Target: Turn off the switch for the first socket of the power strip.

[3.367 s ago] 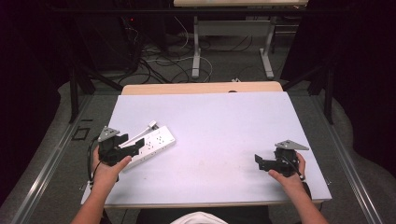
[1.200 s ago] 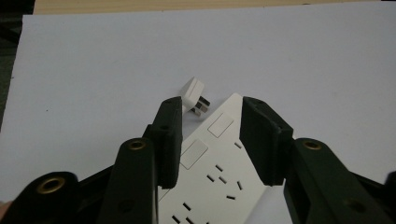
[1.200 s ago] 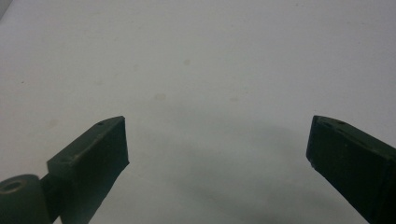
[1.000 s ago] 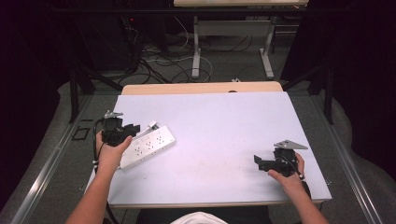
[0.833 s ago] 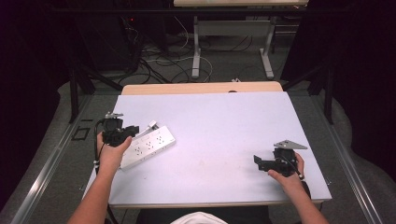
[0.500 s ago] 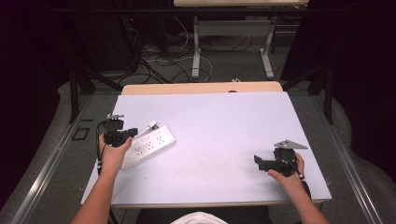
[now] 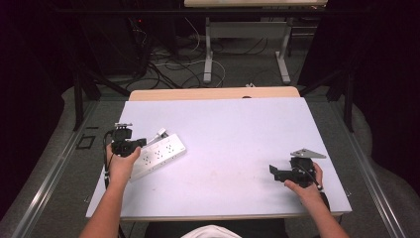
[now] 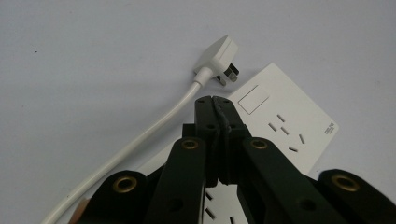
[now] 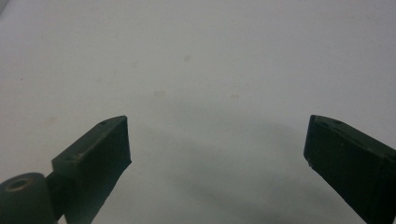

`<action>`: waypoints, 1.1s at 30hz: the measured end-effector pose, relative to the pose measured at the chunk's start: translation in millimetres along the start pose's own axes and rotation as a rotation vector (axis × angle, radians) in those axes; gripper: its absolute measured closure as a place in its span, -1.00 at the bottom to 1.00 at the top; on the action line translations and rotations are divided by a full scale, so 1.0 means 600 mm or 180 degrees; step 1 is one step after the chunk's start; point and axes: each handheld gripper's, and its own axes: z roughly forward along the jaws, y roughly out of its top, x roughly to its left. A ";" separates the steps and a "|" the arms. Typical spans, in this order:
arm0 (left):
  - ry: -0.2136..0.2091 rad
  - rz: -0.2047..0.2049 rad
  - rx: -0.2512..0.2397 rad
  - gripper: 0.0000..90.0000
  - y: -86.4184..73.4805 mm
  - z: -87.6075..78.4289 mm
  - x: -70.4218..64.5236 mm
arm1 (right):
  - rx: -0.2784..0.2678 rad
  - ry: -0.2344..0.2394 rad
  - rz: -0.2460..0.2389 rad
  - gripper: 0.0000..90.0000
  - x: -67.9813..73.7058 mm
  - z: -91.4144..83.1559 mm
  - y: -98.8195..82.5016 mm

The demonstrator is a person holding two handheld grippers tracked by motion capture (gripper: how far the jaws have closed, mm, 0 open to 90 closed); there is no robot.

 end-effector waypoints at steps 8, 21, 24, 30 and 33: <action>-0.0001 -0.0080 0.0016 1.00 -0.009 0.011 0.008 | 0.0005 0.0016 0.0027 -0.85 0.001 0.001 0.000; -0.0011 -0.0119 0.0147 1.00 -0.013 0.016 0.015 | 0.0005 0.0040 0.0003 -0.85 0.000 0.001 0.000; 0.0020 -0.0116 0.0126 1.00 -0.015 0.021 0.012 | 0.0014 0.0044 0.0018 -0.85 0.001 0.001 0.000; 0.0053 -0.0080 0.0176 1.00 -0.016 0.025 0.009 | 0.0008 0.0044 0.0004 -0.85 0.000 0.001 0.000; 0.0036 -0.0077 0.0244 1.00 -0.015 0.023 0.011 | 0.0011 0.0040 0.0002 -0.85 0.000 0.001 0.000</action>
